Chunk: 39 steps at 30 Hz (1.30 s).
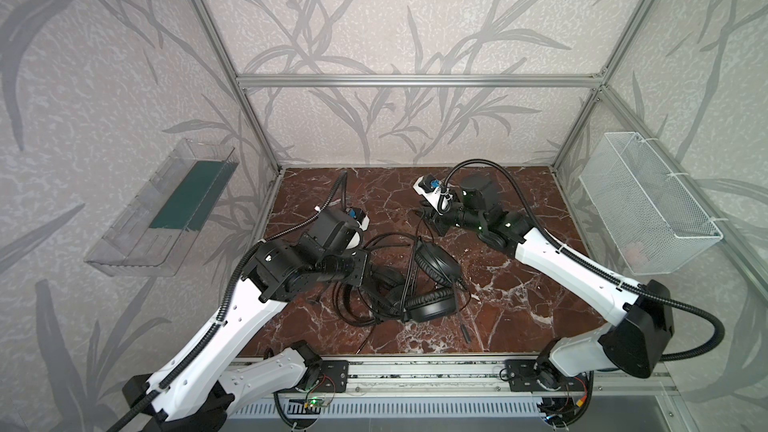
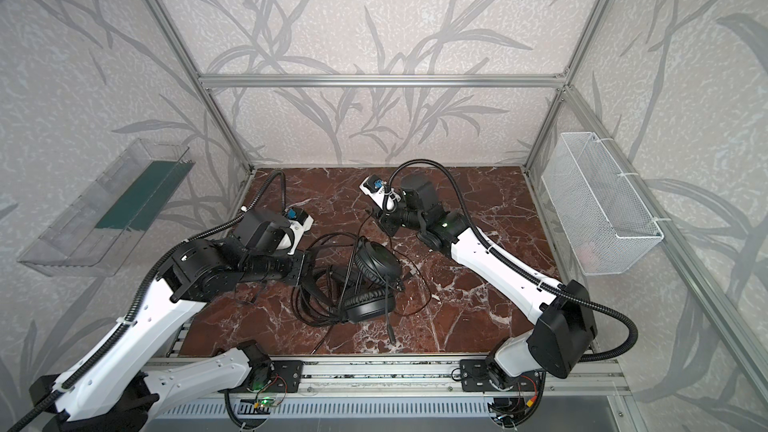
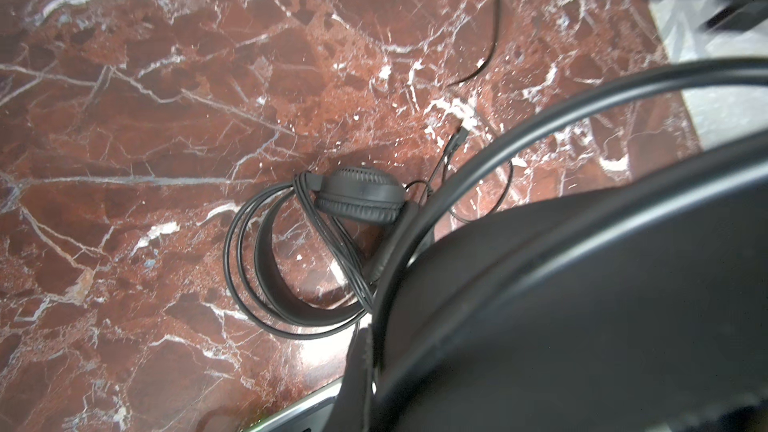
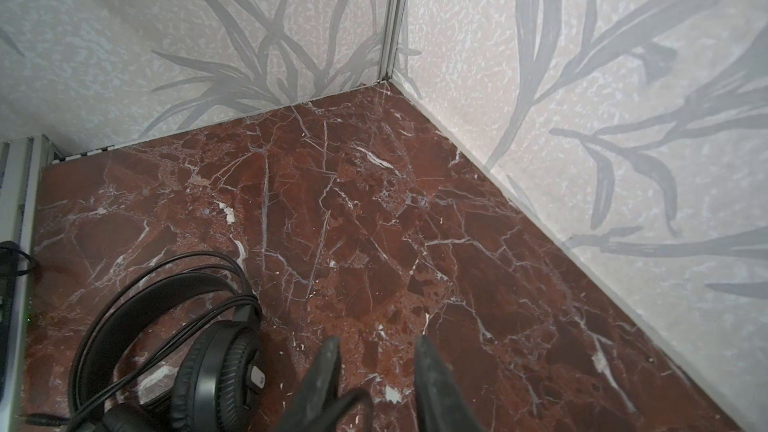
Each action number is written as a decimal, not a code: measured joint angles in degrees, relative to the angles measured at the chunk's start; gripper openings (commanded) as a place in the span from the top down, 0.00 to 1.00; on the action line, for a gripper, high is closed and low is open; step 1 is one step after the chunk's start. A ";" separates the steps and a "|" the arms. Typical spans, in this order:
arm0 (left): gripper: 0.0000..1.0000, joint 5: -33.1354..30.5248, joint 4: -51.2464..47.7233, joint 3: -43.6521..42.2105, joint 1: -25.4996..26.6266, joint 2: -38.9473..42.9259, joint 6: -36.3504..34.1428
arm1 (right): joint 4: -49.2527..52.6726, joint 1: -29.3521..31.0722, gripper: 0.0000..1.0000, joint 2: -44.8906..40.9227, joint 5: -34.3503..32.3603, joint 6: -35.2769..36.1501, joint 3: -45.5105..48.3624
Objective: Wrap the headphones
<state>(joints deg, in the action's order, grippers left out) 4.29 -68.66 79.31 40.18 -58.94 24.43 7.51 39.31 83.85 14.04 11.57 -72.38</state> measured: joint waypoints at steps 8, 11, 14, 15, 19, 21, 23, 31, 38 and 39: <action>1.00 -1.66 -0.81 7.43 -0.37 -3.13 2.45 | -5.86 -0.31 0.52 0.17 1.57 -7.48 10.25; 1.00 -1.84 -1.25 10.43 -0.92 -4.92 3.58 | -6.40 -0.31 0.50 0.33 2.60 -9.11 12.96; 1.00 -1.81 -1.49 12.72 -1.51 -6.03 4.66 | -6.58 -0.31 0.47 0.35 3.85 -10.54 14.14; 1.00 -1.73 -1.64 13.53 -1.79 -6.29 5.09 | -6.93 -0.31 0.47 0.35 4.22 -10.99 14.45; 1.00 -1.29 -2.16 16.55 -3.41 -6.93 6.56 | -11.41 -0.31 0.44 0.15 5.92 -13.60 18.12; 1.00 -0.68 -2.51 17.90 -4.72 -7.10 7.26 | -14.03 -0.31 0.43 -0.24 6.60 -15.15 21.49; 1.00 0.15 -2.60 18.78 -6.27 -7.17 7.76 | -16.13 -0.31 0.42 -0.59 7.04 -16.44 24.70; 1.00 4.22 -2.91 19.98 -13.49 -7.69 9.66 | -21.81 -0.31 0.39 -3.54 6.88 -19.30 31.67; 1.00 6.54 -2.95 23.45 -14.08 -9.90 10.40 | -28.09 -0.31 0.37 -6.40 5.77 -21.29 38.10; 1.00 6.78 -2.99 24.11 -14.10 -10.23 10.51 | -29.05 -0.31 0.37 -6.43 5.73 -21.53 39.17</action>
<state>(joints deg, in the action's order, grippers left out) 11.07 -71.66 103.42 26.09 -69.17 34.94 -21.54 39.00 77.43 19.77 -9.96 -33.21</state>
